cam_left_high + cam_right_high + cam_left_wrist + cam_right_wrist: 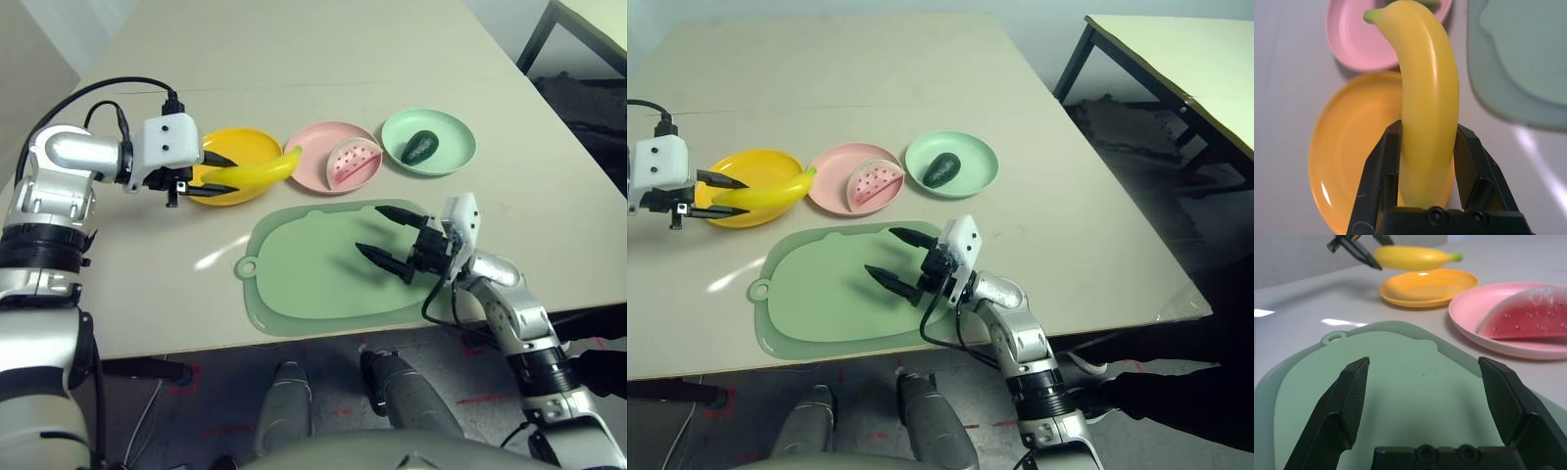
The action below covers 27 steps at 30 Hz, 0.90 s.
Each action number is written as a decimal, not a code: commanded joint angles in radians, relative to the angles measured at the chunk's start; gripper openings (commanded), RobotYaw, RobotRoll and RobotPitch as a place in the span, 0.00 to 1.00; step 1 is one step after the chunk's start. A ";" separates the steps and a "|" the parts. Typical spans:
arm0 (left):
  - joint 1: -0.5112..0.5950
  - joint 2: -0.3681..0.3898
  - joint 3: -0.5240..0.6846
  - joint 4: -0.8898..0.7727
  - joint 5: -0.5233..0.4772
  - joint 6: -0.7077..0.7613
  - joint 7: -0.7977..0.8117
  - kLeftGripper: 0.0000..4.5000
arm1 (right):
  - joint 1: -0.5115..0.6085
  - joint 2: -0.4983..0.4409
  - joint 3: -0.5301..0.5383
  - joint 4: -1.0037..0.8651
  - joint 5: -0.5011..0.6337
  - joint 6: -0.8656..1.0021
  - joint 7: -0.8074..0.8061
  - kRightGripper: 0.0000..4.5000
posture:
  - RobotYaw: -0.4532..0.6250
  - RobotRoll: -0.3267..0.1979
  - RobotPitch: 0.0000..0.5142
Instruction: Place the fruits into color-matched plates.
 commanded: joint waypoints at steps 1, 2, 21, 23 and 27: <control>-0.029 -0.011 -0.036 0.143 0.110 -0.083 0.126 0.35 | 0.019 0.003 0.012 -0.031 -0.011 0.013 -0.019 1.00 | 0.34 0.62 0.34; -0.035 -0.016 -0.045 0.178 0.132 -0.099 0.149 0.35 | 0.023 0.001 0.013 -0.034 -0.012 0.014 -0.021 1.00 | 0.34 0.62 0.34; -0.113 -0.109 -0.091 0.407 0.293 -0.247 0.499 0.85 | -0.012 -0.044 -0.009 0.021 -0.016 -0.005 0.006 1.00 | 0.34 0.62 0.36; -0.119 -0.103 -0.083 0.398 0.290 -0.260 0.517 0.99 | -0.018 -0.051 -0.020 0.034 -0.022 -0.011 0.000 1.00 | 0.34 0.62 0.35; -0.113 -0.088 -0.048 0.367 0.252 -0.284 0.519 0.99 | -0.035 -0.071 -0.058 0.062 -0.022 -0.026 -0.015 1.00 | 0.35 0.62 0.35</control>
